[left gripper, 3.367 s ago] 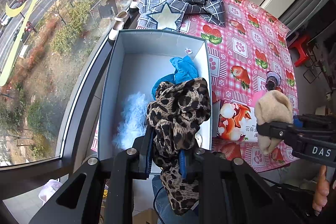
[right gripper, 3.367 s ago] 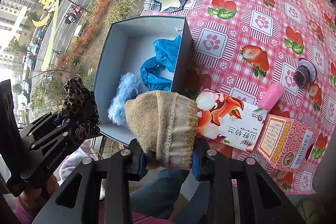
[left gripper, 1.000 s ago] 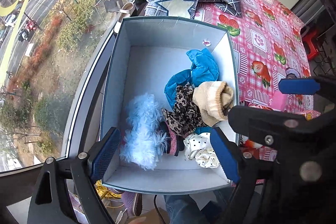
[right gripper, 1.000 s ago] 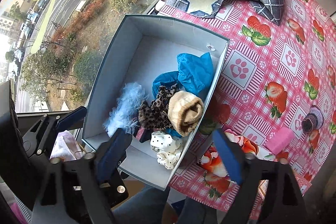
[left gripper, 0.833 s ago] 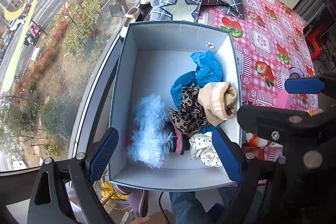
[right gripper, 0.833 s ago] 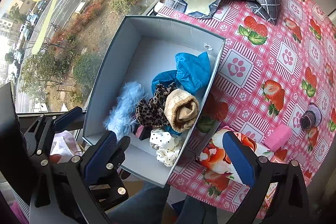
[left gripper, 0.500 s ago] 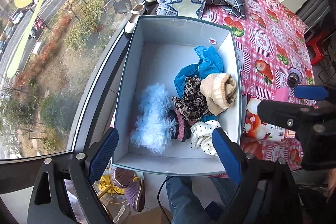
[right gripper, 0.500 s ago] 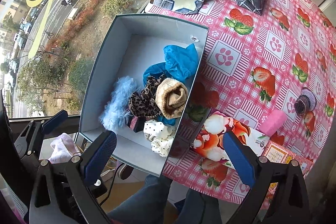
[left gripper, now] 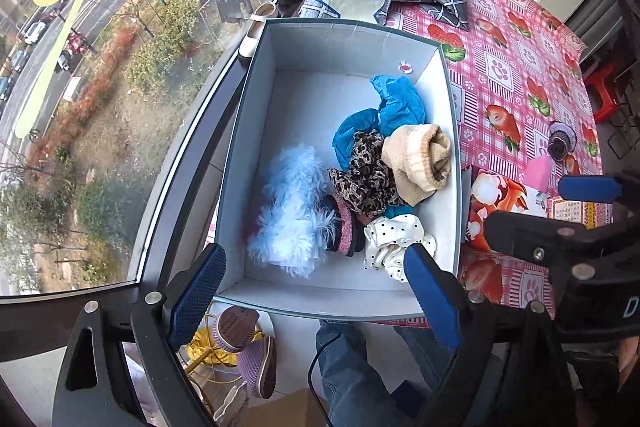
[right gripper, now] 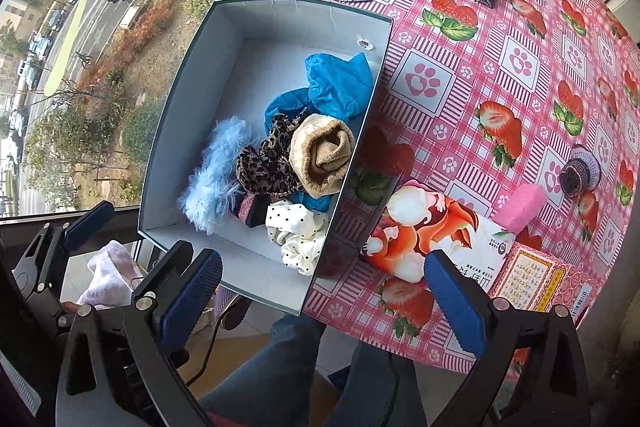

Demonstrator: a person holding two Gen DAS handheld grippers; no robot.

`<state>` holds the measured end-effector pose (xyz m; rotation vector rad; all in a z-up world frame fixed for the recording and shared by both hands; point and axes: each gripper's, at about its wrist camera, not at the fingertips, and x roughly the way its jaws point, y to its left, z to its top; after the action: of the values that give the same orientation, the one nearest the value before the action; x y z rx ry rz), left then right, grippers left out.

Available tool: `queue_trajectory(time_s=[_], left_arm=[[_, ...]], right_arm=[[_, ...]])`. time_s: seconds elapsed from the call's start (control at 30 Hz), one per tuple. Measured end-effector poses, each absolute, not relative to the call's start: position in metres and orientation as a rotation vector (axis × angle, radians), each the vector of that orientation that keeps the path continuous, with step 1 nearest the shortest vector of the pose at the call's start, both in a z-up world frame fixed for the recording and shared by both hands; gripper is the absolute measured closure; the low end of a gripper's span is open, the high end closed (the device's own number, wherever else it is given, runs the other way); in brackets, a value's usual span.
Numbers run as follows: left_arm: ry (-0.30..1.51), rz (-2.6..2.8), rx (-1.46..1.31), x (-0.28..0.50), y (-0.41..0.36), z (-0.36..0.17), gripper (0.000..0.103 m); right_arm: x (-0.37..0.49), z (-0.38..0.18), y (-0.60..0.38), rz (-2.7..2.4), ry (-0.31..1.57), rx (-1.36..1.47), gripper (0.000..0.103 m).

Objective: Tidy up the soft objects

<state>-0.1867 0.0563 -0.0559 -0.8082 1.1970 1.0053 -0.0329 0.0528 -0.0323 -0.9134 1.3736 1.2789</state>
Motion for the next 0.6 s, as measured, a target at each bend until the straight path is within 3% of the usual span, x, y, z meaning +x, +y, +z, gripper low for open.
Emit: queue_trajectory(time_s=[0.6], left_arm=[[1.201, 0.977, -0.802, -0.1822, 0.0587, -0.0546, 0.011]], right_arm=[[-0.0265, -0.0318, 0.0515, 1.250, 1.385, -0.891, 0.001]])
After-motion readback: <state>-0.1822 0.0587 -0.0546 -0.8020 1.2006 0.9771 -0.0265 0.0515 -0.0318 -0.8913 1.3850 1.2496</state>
